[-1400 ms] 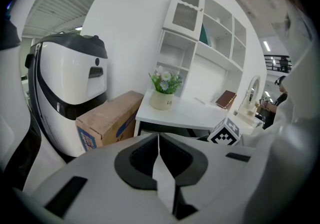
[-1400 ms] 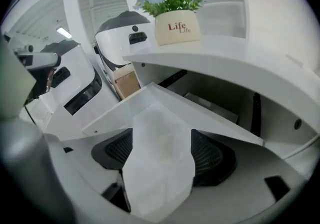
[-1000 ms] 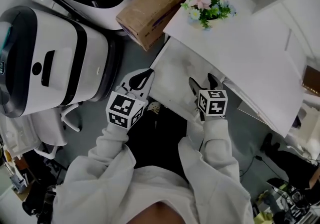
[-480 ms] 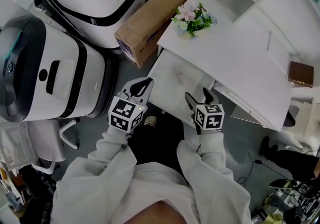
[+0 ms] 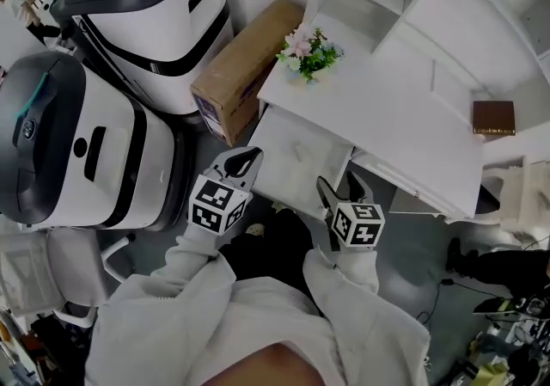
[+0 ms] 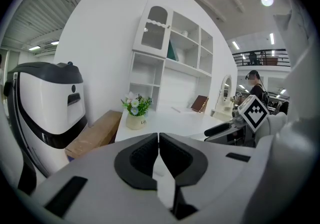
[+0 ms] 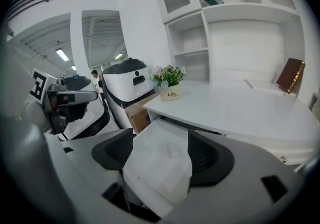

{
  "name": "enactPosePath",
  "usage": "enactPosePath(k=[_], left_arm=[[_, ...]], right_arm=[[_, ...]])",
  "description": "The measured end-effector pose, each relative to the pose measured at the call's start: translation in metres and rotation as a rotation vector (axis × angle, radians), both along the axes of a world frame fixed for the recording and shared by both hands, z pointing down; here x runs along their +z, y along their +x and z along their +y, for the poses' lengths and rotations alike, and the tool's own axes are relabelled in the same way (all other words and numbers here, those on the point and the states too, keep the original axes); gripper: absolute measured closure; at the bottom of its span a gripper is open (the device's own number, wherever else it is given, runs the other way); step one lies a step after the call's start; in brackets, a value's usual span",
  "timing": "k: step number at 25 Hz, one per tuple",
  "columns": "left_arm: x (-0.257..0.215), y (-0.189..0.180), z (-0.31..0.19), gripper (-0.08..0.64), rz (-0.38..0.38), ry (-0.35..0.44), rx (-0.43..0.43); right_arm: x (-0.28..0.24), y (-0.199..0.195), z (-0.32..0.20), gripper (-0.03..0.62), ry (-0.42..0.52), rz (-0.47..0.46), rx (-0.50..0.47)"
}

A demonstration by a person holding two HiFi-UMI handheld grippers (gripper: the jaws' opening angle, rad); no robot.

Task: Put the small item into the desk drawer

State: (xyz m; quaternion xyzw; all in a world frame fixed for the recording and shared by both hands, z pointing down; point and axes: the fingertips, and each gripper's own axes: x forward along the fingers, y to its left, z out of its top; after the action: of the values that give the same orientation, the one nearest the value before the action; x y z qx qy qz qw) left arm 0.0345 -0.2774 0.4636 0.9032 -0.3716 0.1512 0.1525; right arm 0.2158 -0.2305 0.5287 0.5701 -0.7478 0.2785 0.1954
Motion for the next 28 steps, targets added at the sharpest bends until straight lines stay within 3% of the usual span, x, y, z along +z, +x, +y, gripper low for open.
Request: enactPosePath(k=[10,11,13,15,18,28], left_arm=[[-0.055,0.039,-0.003,0.537,0.055,0.116,0.1],[-0.061,0.042,-0.004,0.537,0.073,0.122,0.107],[-0.075,0.048,-0.004,0.537,0.113,0.132,0.115],[-0.088,0.052,-0.006,0.537,0.142,0.15,0.118],[-0.099,0.057,-0.009,0.537,0.168,0.17,0.124],[-0.102,0.071,-0.013,0.537,0.2,0.185,0.14]], right_arm=[[-0.108,0.024,0.007,0.247,0.3,-0.082,0.16],[-0.119,0.031,0.009,0.263,0.336,-0.085,0.196],[-0.141,0.047,0.015,0.434,0.405,-0.08,0.275],[-0.157,0.06,0.02,0.469,0.457,-0.077,0.321],[-0.169,0.073,0.03,0.532,0.5,-0.079,0.354],[-0.169,0.082,0.042,0.549,0.513,-0.04,0.392]])
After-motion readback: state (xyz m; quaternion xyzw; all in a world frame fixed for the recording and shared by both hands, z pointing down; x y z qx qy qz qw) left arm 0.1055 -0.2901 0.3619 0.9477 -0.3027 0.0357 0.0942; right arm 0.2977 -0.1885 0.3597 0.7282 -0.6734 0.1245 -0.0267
